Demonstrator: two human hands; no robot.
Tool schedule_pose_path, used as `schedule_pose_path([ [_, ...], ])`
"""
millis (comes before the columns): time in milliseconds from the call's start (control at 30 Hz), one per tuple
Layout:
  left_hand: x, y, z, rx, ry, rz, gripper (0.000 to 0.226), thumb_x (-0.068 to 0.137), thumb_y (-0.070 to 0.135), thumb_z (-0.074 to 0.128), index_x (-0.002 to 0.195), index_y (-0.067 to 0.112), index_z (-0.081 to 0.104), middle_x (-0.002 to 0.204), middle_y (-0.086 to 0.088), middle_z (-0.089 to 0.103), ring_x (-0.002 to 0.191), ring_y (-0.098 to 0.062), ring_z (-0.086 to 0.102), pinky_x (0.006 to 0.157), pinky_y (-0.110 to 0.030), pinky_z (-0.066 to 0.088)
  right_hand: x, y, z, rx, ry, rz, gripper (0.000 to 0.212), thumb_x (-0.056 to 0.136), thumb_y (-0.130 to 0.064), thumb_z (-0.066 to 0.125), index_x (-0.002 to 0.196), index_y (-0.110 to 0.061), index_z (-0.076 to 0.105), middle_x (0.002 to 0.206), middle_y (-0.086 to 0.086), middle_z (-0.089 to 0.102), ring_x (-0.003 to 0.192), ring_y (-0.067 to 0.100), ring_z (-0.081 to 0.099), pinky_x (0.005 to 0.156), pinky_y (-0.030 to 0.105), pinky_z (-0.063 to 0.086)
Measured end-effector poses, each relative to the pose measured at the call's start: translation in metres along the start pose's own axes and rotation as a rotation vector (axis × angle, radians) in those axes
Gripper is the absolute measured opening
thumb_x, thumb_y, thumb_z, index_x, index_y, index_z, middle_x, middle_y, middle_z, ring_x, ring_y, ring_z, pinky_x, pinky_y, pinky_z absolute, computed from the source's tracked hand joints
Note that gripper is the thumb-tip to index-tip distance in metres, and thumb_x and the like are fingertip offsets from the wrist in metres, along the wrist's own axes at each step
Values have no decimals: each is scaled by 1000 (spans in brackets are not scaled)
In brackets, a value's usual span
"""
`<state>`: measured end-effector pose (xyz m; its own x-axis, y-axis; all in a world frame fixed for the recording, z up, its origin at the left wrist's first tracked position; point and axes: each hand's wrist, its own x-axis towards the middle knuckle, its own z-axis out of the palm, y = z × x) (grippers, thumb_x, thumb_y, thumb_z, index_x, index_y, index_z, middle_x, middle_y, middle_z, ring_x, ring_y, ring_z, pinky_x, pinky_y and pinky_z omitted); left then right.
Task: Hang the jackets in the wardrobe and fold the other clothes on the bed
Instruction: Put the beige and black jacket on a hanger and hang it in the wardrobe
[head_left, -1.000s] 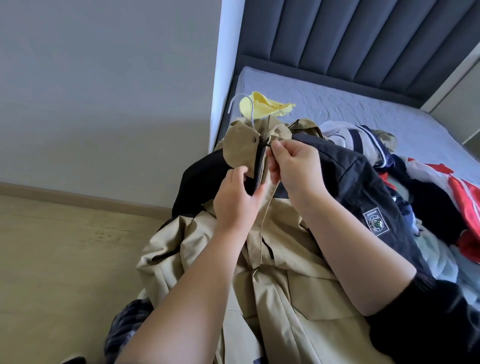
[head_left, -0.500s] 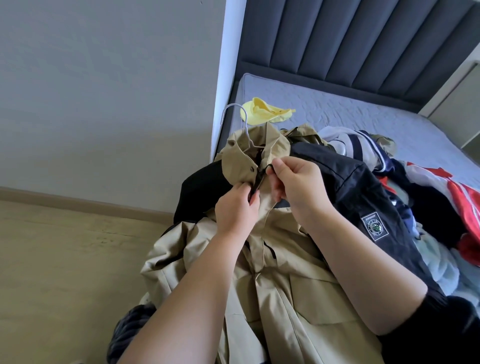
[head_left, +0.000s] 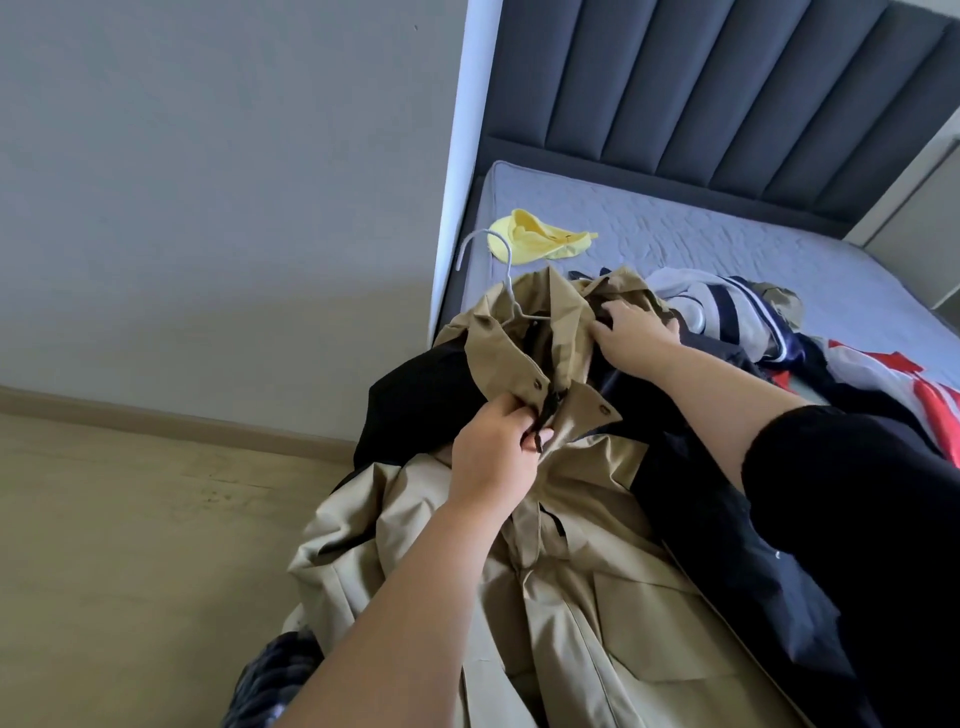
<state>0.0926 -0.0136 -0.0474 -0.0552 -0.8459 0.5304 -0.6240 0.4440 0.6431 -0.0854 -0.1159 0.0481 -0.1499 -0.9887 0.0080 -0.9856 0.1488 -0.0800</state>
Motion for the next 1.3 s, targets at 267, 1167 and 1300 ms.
schedule_pose_path([
  [267,1,-5,-2,-94,-132,42,21,83,-3,55,92,7,71,103,-5,61,98,-23,53,75,-25,45,-4,3,2,258,1,41,44,88,-51,49,70,-13,61,75,4,60,86,28,57,68,31,38],
  [1167,117,123,-228,-193,249,-170,33,96,35,48,81,9,60,90,-7,61,82,-22,59,76,-40,46,-100,-104,-227,634,543,-12,48,86,-48,50,51,-16,45,49,-3,45,45,15,44,47,21,26],
  [1300,143,168,-301,-145,276,-164,29,79,46,47,79,20,61,92,-1,63,84,-17,61,79,-40,49,-118,-136,-293,732,710,-124,47,83,-43,50,48,-15,38,46,-2,36,43,19,36,46,23,24],
])
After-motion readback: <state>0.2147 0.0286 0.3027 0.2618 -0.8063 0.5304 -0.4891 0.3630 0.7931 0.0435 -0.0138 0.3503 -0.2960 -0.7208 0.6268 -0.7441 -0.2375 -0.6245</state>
